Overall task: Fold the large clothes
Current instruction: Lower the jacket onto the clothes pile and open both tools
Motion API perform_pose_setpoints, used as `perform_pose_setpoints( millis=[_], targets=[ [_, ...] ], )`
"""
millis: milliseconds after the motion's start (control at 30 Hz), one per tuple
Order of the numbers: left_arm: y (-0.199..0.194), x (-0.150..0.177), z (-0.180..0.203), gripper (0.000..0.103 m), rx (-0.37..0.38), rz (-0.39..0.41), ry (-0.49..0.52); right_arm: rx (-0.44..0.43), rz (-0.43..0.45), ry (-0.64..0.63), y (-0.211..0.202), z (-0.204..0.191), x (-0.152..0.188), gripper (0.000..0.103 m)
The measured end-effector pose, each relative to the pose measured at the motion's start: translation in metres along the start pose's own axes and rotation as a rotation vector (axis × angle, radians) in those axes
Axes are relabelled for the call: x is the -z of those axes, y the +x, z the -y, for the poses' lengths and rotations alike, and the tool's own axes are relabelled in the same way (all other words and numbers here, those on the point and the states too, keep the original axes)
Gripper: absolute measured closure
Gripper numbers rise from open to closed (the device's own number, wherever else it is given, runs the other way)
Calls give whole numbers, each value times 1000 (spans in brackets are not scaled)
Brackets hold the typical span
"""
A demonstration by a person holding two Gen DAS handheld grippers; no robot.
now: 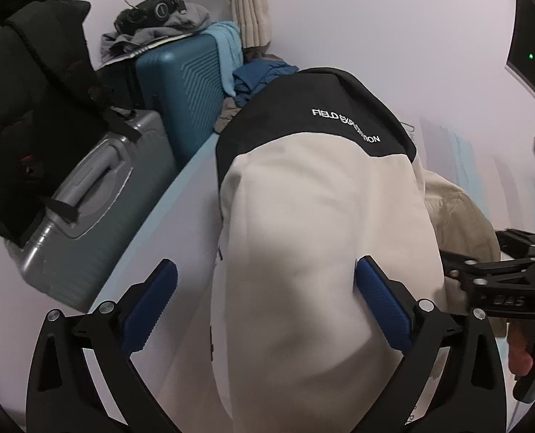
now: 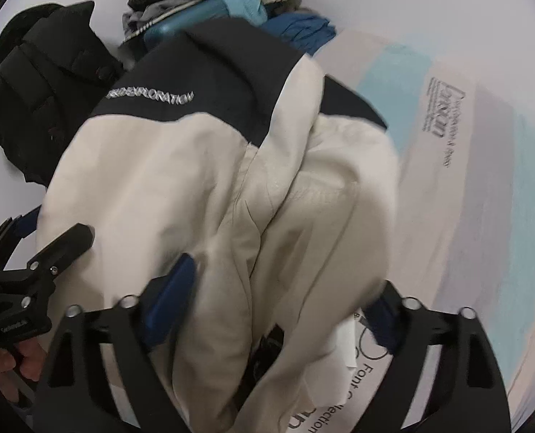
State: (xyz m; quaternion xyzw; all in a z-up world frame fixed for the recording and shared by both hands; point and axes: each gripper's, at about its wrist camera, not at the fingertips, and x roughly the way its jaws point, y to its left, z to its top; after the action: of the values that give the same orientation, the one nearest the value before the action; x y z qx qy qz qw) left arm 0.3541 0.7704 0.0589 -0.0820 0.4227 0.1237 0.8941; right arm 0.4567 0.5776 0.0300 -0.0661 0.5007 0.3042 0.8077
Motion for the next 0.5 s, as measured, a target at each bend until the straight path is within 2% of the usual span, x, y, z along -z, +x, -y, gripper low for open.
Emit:
perform_pose_setpoints(
  millis=[100,167,300,500],
  targets=[
    [-8,5,-2,6,-9,-4,-14,10,18,-4,-10,3,5,10],
    [-17,10,-1,6,-31,3,-4,-11,25,13,-17,7,11,9],
    [-39,23,1,6,-74,39,-7,5,47,10,-35,8,23,8],
    [-67,39,3,6,-115,91,-57,17,153,10,-66,15,39,8]
  ],
)
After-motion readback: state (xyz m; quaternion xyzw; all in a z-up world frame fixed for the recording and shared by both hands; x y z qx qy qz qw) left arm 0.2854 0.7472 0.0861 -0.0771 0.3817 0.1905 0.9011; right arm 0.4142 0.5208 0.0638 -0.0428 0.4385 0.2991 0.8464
